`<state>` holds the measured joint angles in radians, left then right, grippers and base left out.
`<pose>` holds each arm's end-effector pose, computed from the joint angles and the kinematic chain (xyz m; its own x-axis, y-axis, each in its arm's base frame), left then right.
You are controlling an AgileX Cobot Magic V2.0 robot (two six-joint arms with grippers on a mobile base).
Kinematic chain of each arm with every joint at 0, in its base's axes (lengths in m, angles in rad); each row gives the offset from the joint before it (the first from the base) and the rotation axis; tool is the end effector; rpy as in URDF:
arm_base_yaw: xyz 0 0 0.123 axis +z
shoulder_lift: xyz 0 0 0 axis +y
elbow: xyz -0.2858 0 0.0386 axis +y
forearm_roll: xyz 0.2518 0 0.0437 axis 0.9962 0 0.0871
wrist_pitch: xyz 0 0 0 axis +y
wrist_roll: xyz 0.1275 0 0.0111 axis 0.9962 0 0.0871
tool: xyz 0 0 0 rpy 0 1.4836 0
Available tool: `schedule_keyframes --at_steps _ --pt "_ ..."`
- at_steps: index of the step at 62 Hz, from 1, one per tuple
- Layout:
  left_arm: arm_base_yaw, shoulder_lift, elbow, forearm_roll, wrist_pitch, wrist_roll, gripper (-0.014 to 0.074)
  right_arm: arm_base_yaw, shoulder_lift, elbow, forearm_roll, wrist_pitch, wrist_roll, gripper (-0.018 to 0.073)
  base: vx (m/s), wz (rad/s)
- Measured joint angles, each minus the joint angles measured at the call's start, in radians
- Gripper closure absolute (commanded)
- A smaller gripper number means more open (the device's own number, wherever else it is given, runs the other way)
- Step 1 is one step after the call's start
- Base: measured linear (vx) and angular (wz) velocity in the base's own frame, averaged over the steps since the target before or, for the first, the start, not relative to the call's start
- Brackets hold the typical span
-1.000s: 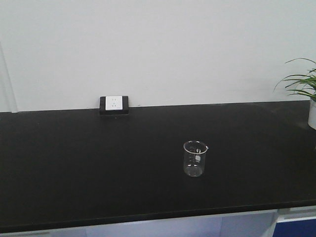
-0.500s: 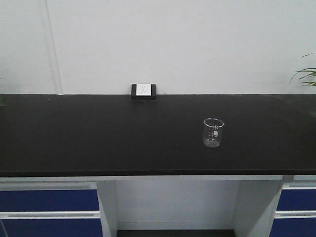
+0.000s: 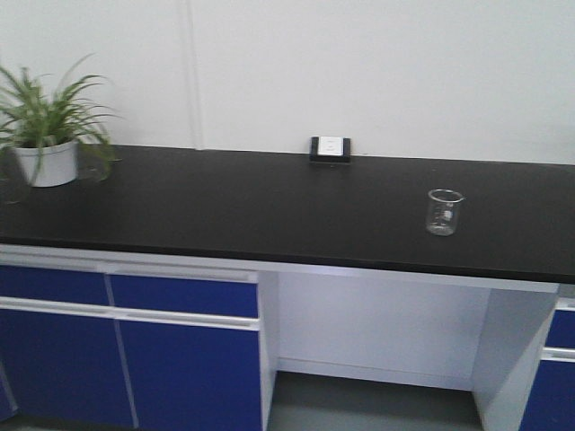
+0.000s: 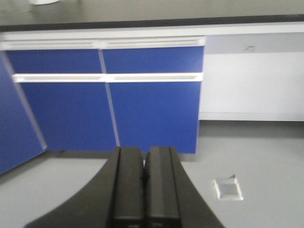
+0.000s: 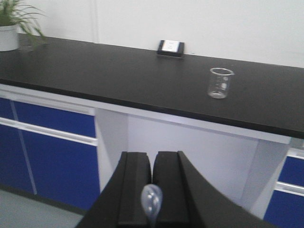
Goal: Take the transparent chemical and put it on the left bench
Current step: 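Drive the base away from the beaker toward the bench with white bins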
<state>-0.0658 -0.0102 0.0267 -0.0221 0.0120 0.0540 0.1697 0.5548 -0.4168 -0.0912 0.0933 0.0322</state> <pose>0.0939 -0.0062 0.2057 0.0606 0.0280 -0.9978 0.0641 0.9974 0.0319 0.1574 0.0259 0.2966 -0.1315 -0.0820 -0.9879 -0.1686 0.9839 -0.0592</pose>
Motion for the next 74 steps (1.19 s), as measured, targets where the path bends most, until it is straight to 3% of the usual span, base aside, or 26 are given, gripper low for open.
schedule_keyframes --at_steps 74 --pt "0.0 0.0 0.0 0.0 0.0 0.0 0.06 0.0 0.0 0.001 0.0 0.0 0.0 0.0559 -0.24 0.69"
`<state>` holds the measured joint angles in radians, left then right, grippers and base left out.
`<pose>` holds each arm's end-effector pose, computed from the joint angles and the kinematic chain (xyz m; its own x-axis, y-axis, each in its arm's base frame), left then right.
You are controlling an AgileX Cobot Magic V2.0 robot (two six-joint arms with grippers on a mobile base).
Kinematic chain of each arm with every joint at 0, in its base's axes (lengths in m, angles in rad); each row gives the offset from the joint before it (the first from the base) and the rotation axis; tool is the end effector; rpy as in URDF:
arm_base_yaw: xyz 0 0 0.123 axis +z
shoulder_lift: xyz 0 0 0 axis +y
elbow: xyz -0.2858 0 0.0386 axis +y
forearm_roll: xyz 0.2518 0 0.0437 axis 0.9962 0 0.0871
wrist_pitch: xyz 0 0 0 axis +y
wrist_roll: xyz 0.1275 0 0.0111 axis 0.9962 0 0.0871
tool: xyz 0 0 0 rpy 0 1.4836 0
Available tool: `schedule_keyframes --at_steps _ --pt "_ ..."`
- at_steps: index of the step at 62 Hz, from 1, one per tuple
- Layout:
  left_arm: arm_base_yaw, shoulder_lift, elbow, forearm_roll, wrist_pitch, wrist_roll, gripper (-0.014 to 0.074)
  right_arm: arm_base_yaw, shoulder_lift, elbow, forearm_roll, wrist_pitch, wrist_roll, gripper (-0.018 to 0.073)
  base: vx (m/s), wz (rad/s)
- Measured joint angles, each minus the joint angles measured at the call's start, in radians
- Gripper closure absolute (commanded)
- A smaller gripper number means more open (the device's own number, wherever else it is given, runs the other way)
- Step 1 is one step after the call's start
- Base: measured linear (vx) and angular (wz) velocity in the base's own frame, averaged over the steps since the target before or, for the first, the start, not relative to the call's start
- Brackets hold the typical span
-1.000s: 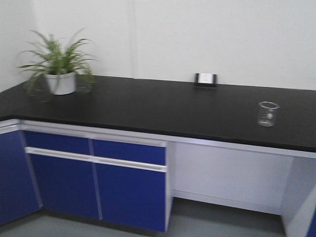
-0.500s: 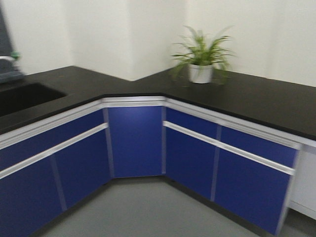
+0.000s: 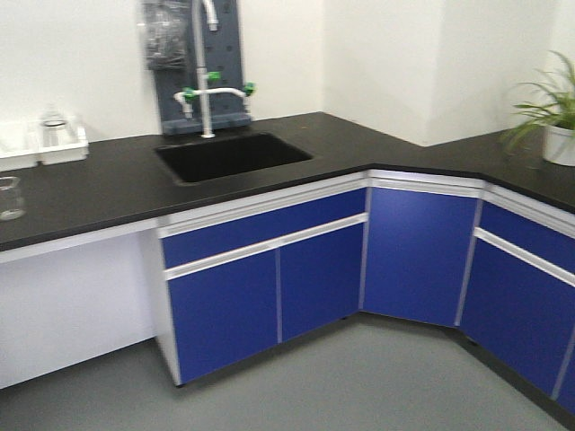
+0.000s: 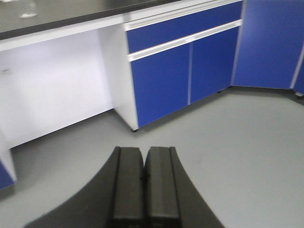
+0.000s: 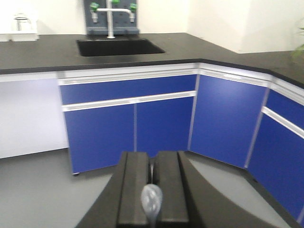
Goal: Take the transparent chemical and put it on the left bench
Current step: 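Drive the base away from the beaker toward the bench with white bins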
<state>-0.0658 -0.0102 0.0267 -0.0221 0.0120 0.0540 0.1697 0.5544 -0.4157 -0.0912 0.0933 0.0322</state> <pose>0.0939 -0.0062 0.2057 0.0606 0.0280 -0.9978 0.0641 0.9974 0.0319 0.1573 0.0258 0.2963 -0.1322 -0.0821 -0.9878 -0.1686 0.9839 -0.0592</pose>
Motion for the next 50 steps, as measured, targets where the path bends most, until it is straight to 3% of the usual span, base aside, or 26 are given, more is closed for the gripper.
schedule_keyframes --at_steps 23,50 --pt "0.0 0.0 0.0 0.0 0.0 0.0 0.06 0.0 0.0 0.0 0.0 0.0 0.0 0.0559 -0.01 0.51" --pt "0.0 0.0 0.0 0.0 0.0 0.0 0.06 0.0 0.0 0.0 0.0 0.0 0.0 0.0559 0.18 0.63"
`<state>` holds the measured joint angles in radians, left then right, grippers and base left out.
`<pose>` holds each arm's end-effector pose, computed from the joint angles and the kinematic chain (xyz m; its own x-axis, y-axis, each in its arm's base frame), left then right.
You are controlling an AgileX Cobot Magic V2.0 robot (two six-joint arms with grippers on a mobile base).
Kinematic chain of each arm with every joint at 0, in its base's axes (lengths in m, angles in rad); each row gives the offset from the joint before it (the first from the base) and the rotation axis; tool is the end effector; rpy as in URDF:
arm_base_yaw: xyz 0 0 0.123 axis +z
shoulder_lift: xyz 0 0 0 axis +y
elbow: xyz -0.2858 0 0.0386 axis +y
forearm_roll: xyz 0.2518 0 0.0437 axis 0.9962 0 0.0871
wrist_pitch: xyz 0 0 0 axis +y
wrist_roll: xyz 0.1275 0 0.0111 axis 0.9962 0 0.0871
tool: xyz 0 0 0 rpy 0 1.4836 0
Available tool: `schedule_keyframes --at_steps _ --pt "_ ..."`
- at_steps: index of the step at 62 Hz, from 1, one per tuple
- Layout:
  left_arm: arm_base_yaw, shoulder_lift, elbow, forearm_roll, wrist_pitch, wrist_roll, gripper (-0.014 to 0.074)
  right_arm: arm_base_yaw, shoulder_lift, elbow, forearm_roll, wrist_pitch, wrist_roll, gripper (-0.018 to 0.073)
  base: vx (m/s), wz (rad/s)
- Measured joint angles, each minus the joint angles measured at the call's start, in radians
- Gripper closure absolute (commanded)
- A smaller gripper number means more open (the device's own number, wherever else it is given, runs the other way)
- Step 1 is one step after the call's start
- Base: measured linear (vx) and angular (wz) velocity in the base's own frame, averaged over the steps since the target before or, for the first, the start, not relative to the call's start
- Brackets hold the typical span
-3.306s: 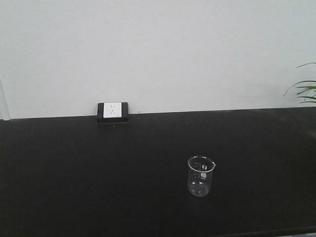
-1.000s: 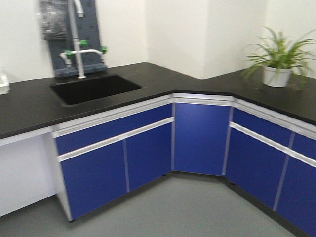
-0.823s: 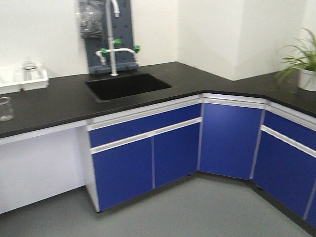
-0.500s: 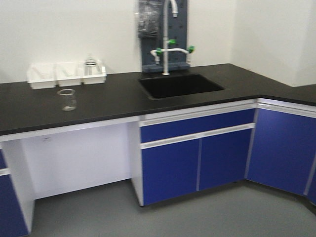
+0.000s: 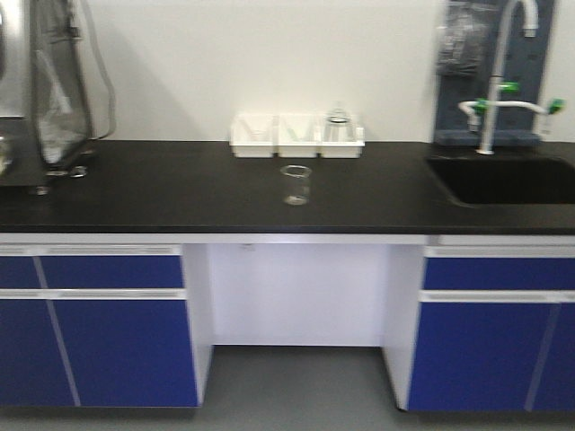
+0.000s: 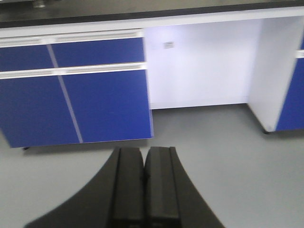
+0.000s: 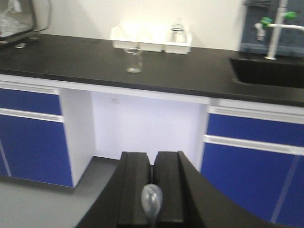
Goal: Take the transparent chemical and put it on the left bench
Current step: 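Drive the base away from the beaker toward the bench with white bins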
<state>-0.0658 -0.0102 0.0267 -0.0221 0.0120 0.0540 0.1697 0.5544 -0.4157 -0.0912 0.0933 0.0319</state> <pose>0.0939 -0.0062 0.2057 0.0606 0.0280 -0.9978 0.0641 0.9974 0.0319 0.1573 0.0258 0.2963 -0.1321 -0.0824 -0.9878 -0.1687 0.9839 -0.0595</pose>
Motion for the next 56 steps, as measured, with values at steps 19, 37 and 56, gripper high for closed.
schedule_keyframes --at_steps 19,37,56 --pt "0.0 0.0 0.0 0.0 0.0 0.0 0.06 0.0 0.0 0.0 0.0 0.0 0.0 0.0559 0.3 0.47" --pt "0.0 0.0 0.0 0.0 0.0 0.0 0.06 0.0 0.0 0.0 0.0 0.0 0.0 0.0559 0.37 0.11" --pt "0.0 0.0 0.0 0.0 0.0 0.0 0.06 0.0 0.0 0.0 0.0 0.0 0.0 0.0559 0.42 -0.06"
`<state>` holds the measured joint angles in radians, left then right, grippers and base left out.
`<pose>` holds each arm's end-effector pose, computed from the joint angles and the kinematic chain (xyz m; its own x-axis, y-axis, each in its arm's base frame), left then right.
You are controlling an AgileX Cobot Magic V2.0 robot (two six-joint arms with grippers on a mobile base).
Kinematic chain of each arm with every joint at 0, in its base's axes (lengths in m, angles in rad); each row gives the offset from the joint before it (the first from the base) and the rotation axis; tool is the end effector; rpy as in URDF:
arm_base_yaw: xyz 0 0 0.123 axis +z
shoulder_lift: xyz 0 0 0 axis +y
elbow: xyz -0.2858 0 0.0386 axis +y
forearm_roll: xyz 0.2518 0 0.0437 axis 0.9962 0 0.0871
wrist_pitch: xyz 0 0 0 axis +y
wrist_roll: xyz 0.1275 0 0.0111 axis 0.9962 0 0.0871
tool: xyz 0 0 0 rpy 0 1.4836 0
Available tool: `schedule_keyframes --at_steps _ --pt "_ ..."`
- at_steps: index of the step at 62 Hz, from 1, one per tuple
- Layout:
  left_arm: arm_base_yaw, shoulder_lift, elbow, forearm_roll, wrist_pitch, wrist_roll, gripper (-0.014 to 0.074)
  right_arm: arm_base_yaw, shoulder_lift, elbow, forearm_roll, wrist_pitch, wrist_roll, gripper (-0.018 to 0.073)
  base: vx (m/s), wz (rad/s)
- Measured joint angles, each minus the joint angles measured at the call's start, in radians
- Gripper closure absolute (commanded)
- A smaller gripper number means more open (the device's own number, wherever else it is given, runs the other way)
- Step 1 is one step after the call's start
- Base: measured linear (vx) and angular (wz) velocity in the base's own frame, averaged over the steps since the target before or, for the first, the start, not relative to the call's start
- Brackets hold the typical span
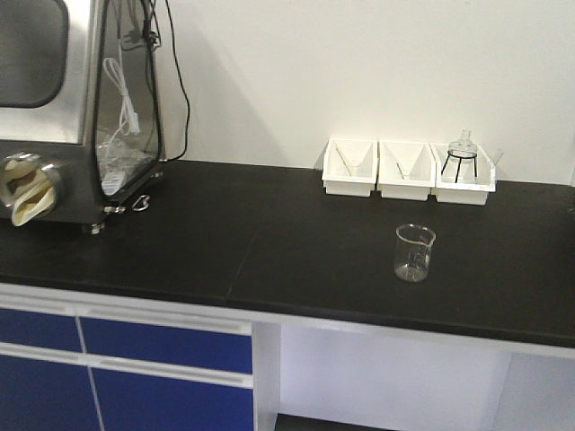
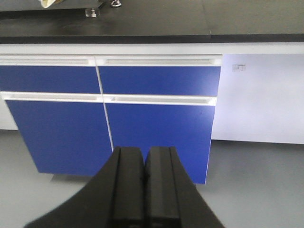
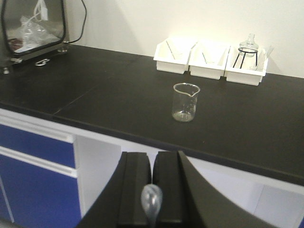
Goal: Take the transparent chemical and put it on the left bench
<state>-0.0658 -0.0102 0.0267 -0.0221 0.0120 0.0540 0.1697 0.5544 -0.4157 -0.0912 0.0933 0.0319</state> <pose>0.0939 -0.0062 0.2057 0.0606 0.0280 -0.9978 0.0641 0.9974 0.0319 0.1573 0.0258 0.2963 -0.1321 -0.0824 -0.9878 -0.1687 0.9839 -0.0595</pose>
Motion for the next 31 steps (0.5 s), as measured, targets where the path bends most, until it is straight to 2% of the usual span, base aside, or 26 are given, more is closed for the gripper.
schedule_keyframes --at_steps 31 --pt "0.0 0.0 0.0 0.0 0.0 0.0 0.06 0.0 0.0 0.0 0.0 0.0 0.0 0.0559 0.47 -0.18"
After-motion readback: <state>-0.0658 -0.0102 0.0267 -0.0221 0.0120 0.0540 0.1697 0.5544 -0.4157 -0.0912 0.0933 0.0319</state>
